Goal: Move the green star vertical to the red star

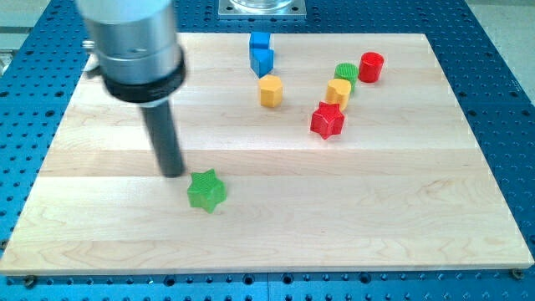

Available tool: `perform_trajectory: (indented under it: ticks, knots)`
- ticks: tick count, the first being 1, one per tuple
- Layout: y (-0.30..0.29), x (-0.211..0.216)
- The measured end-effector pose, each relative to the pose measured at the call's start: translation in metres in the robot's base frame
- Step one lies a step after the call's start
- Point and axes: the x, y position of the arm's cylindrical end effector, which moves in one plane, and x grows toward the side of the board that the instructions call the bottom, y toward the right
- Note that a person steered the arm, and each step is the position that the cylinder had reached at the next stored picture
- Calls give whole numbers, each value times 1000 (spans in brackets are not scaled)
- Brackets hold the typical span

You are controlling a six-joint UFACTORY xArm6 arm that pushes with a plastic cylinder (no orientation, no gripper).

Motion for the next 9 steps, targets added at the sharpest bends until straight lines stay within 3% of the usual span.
perform_trajectory:
  ticks: [1,2,4,5,6,8,9]
  knots:
    - [-49,3]
    - [-45,26]
    - [75,54]
    - [107,41]
    - [86,19]
    - [212,9]
    - [209,10]
